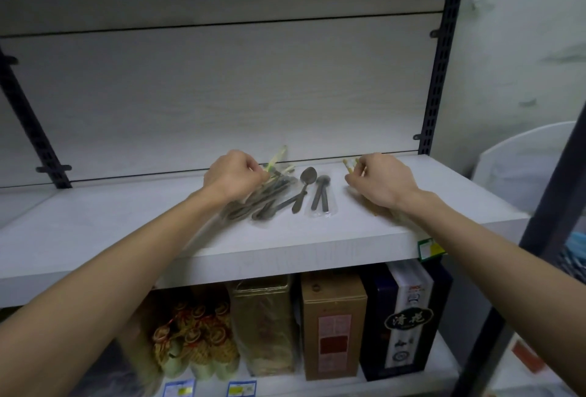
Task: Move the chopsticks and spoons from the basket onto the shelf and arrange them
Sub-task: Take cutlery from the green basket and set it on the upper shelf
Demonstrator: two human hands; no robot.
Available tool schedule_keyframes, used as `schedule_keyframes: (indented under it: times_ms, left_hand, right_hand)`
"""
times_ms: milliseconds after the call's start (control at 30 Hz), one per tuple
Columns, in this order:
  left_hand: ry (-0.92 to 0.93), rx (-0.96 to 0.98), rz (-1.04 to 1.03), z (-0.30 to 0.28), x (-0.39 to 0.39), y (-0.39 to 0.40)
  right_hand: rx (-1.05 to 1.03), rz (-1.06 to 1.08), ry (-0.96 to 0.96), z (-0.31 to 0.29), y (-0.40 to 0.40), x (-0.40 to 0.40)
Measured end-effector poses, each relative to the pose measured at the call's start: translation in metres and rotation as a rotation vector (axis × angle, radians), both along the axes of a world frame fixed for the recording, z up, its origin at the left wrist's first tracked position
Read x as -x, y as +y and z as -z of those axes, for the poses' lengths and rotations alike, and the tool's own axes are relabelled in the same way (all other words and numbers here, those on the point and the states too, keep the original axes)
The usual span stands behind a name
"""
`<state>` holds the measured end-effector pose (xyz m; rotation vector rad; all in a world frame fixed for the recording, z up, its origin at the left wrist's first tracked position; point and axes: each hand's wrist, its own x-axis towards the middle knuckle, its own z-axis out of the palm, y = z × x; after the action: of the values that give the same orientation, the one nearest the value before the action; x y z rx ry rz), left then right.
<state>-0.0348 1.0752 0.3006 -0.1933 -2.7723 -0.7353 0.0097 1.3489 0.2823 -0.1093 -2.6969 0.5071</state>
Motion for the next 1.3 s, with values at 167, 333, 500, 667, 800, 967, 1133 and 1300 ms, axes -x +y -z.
schedule_keyframes:
  times_ms: [167, 333, 500, 667, 800, 967, 1133, 1300]
  left_hand:
    - [-0.027, -0.139, 0.105, -0.013, -0.007, 0.039]
    - [-0.044, -0.006, 0.243, -0.002, -0.023, 0.098]
    - [0.234, 0.247, 0.169, 0.004, -0.029, 0.087]
    - [-0.092, 0.407, 0.103, 0.010, -0.010, 0.027]
    - [-0.259, 0.357, 0.100, 0.023, -0.006, -0.006]
    - [-0.194, 0.366, 0.107, 0.028, -0.009, -0.029]
    - [-0.261, 0.390, 0.117, 0.028, -0.005, -0.049]
    - [-0.301, 0.315, 0.114, 0.030, -0.008, -0.067]
  right_hand:
    - [0.124, -0.057, 0.060, -0.005, -0.005, 0.002]
    - [0.086, 0.007, 0.004, -0.003, 0.012, 0.005]
    - [0.128, -0.131, -0.094, 0.005, 0.014, 0.005]
    - [-0.228, -0.141, -0.268, 0.013, -0.001, 0.011]
    - [-0.403, -0.100, -0.152, 0.011, -0.006, 0.012]
    - [-0.203, -0.284, 0.012, 0.000, -0.051, 0.014]
    - [-0.132, -0.309, -0.105, -0.009, -0.089, 0.051]
    - [-0.172, -0.326, -0.275, -0.015, -0.116, 0.091]
